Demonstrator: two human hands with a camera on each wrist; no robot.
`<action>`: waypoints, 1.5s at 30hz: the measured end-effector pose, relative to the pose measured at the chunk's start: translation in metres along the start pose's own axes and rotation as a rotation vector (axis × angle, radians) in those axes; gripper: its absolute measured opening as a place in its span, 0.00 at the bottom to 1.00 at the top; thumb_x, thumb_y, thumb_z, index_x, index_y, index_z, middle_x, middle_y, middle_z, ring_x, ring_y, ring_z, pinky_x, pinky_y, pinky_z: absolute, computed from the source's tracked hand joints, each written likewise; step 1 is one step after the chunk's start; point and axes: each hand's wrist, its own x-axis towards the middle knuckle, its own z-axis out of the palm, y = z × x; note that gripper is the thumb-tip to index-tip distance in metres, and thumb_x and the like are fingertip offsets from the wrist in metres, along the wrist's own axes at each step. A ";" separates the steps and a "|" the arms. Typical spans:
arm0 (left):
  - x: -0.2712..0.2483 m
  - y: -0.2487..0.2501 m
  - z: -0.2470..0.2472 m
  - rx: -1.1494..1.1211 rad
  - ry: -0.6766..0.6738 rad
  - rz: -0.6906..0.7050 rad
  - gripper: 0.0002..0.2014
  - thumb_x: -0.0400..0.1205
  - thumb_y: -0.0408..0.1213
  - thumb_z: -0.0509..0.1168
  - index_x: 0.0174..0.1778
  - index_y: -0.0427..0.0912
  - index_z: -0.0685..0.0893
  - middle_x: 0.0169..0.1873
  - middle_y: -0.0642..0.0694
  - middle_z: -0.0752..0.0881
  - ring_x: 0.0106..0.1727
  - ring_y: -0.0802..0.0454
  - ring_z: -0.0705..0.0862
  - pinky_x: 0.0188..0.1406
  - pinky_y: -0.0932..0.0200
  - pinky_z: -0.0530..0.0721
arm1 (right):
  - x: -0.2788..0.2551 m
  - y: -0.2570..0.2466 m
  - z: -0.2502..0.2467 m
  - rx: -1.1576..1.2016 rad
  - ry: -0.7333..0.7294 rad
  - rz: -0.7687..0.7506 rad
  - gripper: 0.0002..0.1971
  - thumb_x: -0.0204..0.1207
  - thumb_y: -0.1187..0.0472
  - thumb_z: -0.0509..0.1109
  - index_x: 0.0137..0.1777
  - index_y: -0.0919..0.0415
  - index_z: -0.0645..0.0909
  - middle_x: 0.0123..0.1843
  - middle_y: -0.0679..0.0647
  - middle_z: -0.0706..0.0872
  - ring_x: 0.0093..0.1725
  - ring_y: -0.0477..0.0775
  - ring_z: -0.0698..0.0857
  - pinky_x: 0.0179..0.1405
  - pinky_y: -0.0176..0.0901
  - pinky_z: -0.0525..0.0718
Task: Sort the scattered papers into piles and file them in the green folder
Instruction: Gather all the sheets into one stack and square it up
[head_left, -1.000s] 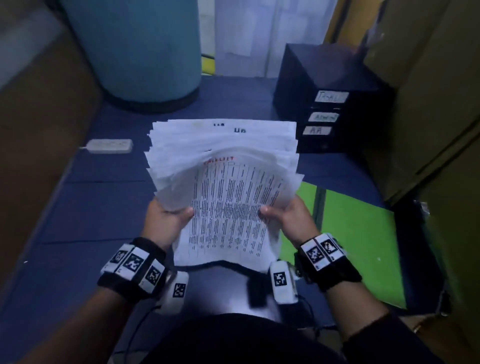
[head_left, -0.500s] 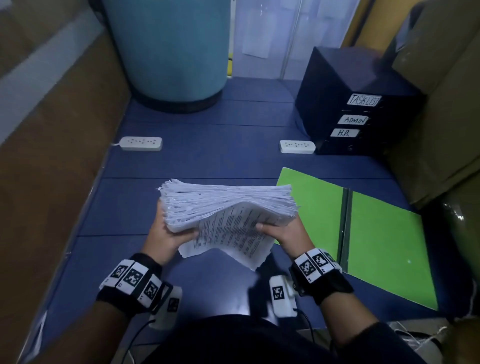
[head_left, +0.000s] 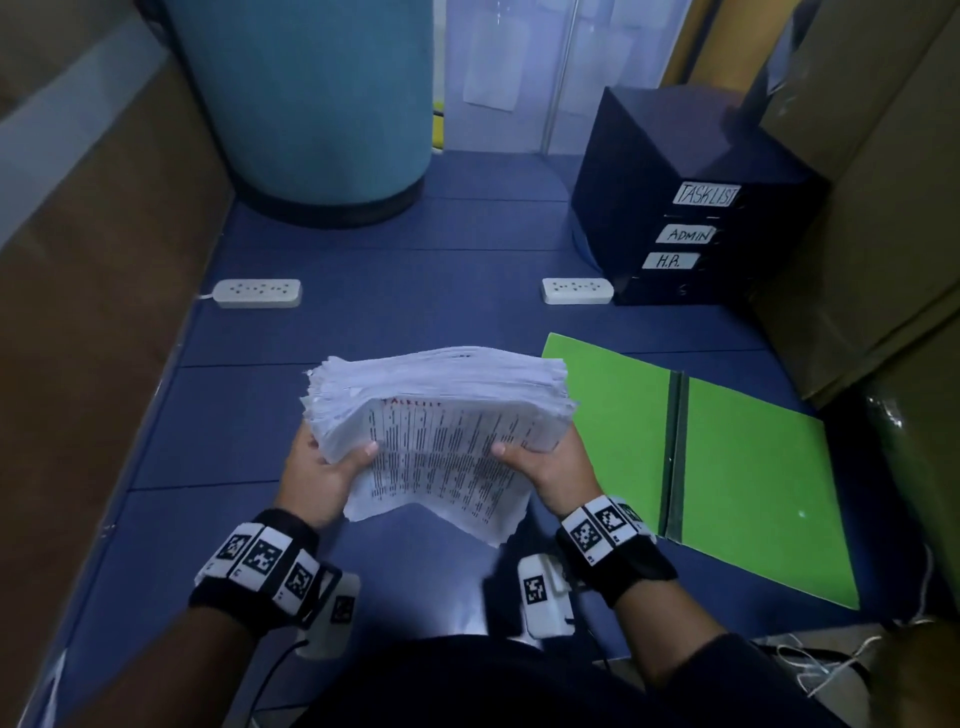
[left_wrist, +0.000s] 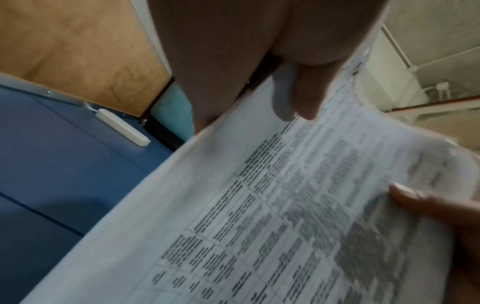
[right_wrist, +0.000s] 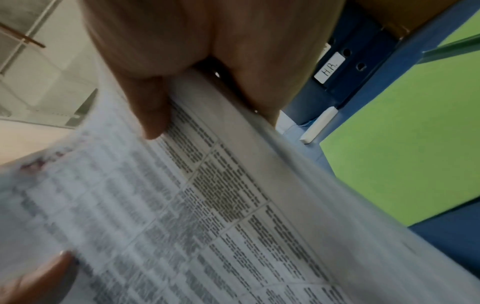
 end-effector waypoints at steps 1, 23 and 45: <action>0.001 0.001 0.004 -0.010 0.023 0.017 0.19 0.76 0.19 0.67 0.48 0.50 0.75 0.44 0.55 0.82 0.35 0.74 0.85 0.34 0.77 0.79 | 0.000 0.002 0.000 -0.012 -0.009 0.004 0.30 0.64 0.59 0.82 0.65 0.68 0.78 0.59 0.61 0.88 0.61 0.61 0.86 0.66 0.67 0.79; -0.005 0.000 -0.002 0.093 0.017 0.000 0.15 0.69 0.14 0.72 0.39 0.40 0.85 0.25 0.66 0.87 0.31 0.71 0.85 0.33 0.78 0.79 | 0.015 0.001 -0.006 -0.176 -0.066 0.034 0.17 0.61 0.72 0.79 0.52 0.71 0.87 0.47 0.49 0.92 0.50 0.48 0.90 0.57 0.46 0.83; -0.007 0.087 0.026 -0.098 -0.026 0.233 0.16 0.70 0.16 0.71 0.49 0.38 0.85 0.41 0.52 0.92 0.46 0.53 0.90 0.51 0.59 0.88 | 0.003 -0.121 -0.046 -0.847 0.490 -0.381 0.51 0.56 0.47 0.84 0.78 0.58 0.64 0.78 0.55 0.67 0.78 0.55 0.65 0.80 0.62 0.55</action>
